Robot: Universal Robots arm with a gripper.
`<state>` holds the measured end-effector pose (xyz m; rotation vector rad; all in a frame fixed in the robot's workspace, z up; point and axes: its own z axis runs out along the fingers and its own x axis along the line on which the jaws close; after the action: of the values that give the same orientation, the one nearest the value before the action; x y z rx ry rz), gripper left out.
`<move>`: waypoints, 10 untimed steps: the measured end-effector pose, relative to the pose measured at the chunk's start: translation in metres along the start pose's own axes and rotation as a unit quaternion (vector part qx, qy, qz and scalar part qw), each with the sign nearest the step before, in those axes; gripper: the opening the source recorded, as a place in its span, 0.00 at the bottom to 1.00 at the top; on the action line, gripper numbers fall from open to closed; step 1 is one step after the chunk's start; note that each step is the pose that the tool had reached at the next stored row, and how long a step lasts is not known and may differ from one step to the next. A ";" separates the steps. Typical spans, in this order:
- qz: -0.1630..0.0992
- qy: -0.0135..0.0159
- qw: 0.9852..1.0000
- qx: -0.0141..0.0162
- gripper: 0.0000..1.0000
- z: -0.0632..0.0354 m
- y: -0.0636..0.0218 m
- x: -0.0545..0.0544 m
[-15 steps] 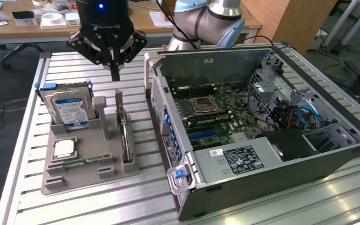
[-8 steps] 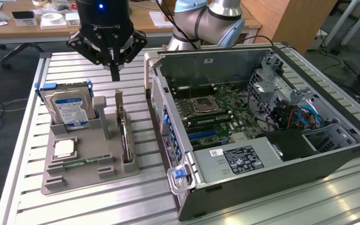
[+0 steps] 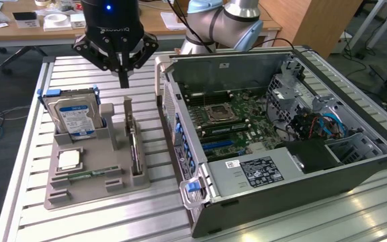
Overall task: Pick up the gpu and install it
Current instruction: 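Reach for the gpu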
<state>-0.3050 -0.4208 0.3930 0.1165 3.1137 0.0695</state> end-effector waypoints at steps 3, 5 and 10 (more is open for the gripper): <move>0.000 0.000 1.000 0.000 0.11 -0.0001 -0.0032 0.000; 0.000 0.000 1.000 0.000 0.11 -0.0002 -0.0056 0.000; 0.000 0.000 1.000 0.000 0.11 -0.0004 -0.0108 -0.001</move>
<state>-0.3052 -0.4317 0.3930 0.1165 3.1136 0.0695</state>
